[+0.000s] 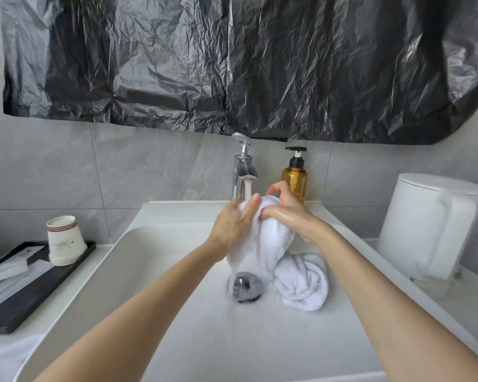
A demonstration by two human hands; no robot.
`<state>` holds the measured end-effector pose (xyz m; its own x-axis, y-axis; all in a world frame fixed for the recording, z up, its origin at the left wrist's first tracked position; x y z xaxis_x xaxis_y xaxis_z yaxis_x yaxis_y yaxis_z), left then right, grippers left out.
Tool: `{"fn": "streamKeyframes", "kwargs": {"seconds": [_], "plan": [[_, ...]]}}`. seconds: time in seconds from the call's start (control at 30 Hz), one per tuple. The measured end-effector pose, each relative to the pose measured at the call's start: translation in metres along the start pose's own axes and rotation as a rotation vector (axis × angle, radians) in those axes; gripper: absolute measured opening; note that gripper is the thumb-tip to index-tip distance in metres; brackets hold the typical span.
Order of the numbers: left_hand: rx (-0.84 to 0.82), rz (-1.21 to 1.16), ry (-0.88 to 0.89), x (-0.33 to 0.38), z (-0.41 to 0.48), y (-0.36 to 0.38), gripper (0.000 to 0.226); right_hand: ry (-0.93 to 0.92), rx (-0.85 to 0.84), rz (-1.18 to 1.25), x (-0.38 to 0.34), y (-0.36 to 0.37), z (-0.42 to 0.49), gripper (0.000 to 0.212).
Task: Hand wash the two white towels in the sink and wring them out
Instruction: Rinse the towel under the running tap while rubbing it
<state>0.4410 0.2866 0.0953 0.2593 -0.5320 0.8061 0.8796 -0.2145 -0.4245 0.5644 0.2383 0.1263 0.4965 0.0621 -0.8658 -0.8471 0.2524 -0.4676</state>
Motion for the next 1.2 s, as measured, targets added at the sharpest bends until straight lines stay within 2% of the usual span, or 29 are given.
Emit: {"fn": "streamKeyframes", "kwargs": {"seconds": [0.13, 0.2, 0.27, 0.33, 0.4, 0.47, 0.6, 0.7, 0.77, 0.83, 1.0, 1.07, 1.13, 1.2], "plan": [[0.044, 0.425, 0.113, 0.005, 0.006, -0.023, 0.040, -0.051, -0.185, -0.214, 0.004, 0.006, 0.001, 0.045], [0.053, 0.267, 0.037, -0.001, 0.005, -0.035, 0.037, 0.015, -0.283, -0.248, 0.007, 0.009, 0.000, 0.051], [0.114, 0.067, 0.010, -0.002, 0.004, -0.039, 0.038, 0.035, -0.299, -0.124, 0.006, 0.008, 0.000, 0.052], [0.140, -0.023, -0.004, 0.001, 0.003, -0.035, 0.048, 0.021, -0.256, 0.124, 0.006, 0.006, 0.002, 0.047], [0.082, -0.240, -0.101, 0.002, 0.001, -0.020, 0.065, -0.004, -0.169, 0.258, 0.007, 0.008, 0.003, 0.039], [0.069, -0.393, -0.154, 0.001, -0.002, -0.009, 0.063, -0.047, -0.048, 0.234, 0.008, 0.014, 0.004, 0.030], [0.244, -0.411, -0.164, -0.007, -0.007, 0.001, 0.045, -0.113, 0.094, 0.207, 0.007, 0.031, 0.004, 0.022], [0.306, -0.450, -0.158, -0.002, -0.014, 0.008, 0.047, -0.124, 0.268, 0.145, 0.008, 0.036, 0.001, 0.014], [0.358, -0.437, -0.149, -0.002, -0.014, 0.009, 0.051, -0.151, 0.339, 0.121, 0.006, 0.038, -0.005, 0.023], [0.390, -0.345, -0.151, -0.001, -0.012, 0.006, 0.049, -0.162, 0.355, 0.097, 0.005, 0.041, -0.008, 0.029], [0.384, -0.190, -0.150, -0.003, -0.013, -0.009, 0.042, -0.023, 0.298, -0.019, 0.003, 0.048, -0.006, 0.032], [0.330, -0.119, -0.156, -0.002, -0.016, -0.013, 0.036, -0.096, 0.258, -0.173, -0.002, 0.046, -0.009, 0.034], [0.272, -0.052, -0.172, -0.002, -0.015, -0.017, 0.034, -0.244, 0.191, -0.395, -0.008, 0.043, -0.012, 0.033], [0.234, -0.033, -0.185, -0.003, -0.012, -0.022, 0.039, -0.299, 0.107, -0.426, -0.006, 0.039, -0.010, 0.034]]}}
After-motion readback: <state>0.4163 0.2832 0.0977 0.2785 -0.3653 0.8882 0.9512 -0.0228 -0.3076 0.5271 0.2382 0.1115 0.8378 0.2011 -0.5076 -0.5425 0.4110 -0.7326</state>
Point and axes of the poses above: each hand's wrist, its own z-axis towards the middle knuckle, its own y-axis out of the palm, x = y × z, the point moved 5 cm from there along z, towards the middle knuckle, and after that the axes turned 4 degrees about y, right-handed, at the moved point
